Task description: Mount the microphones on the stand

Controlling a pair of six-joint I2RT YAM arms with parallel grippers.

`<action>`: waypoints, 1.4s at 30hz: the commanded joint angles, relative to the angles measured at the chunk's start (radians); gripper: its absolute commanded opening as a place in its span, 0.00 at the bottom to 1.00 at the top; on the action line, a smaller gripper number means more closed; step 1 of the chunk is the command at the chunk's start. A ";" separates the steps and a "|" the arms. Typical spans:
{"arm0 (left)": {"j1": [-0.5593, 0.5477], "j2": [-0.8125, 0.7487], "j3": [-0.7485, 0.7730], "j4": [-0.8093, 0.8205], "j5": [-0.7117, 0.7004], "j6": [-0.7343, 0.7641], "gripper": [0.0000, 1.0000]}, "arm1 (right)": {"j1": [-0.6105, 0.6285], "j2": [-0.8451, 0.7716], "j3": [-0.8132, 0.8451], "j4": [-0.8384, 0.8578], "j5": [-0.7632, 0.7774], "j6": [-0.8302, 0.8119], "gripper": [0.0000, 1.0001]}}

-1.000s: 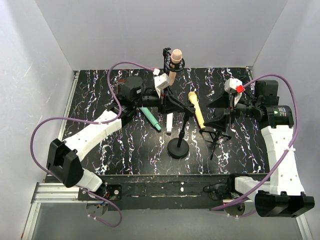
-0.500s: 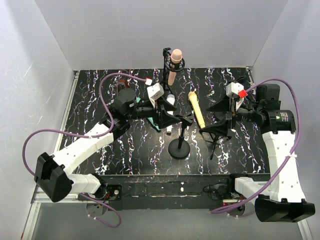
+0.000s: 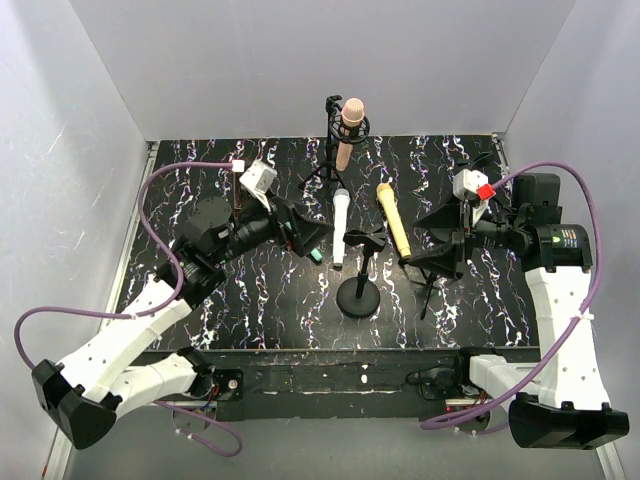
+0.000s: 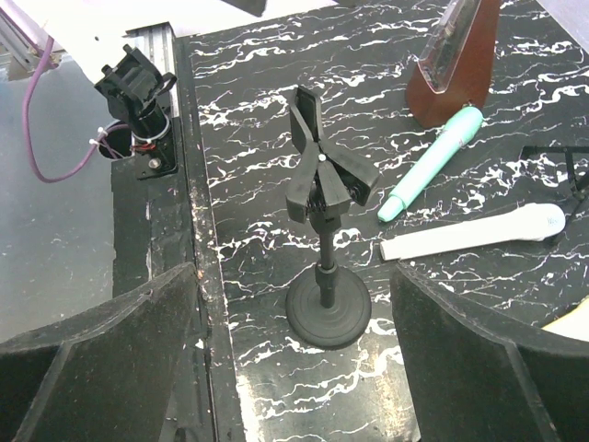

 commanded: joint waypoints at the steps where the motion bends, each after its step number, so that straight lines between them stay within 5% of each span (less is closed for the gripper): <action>1: 0.040 0.029 -0.033 -0.227 -0.223 -0.207 0.98 | -0.017 -0.014 -0.006 -0.007 -0.017 -0.002 0.92; 10: 0.066 0.258 -0.008 -0.315 -0.373 -0.356 0.98 | -0.046 -0.026 -0.041 0.039 -0.011 0.055 0.92; 25: 0.072 0.796 0.371 -0.351 -0.271 -0.143 0.93 | -0.082 -0.026 -0.060 0.144 -0.009 0.173 0.91; 42: 0.058 1.086 0.636 -0.450 -0.330 -0.100 0.84 | -0.097 -0.037 -0.089 0.174 -0.031 0.204 0.91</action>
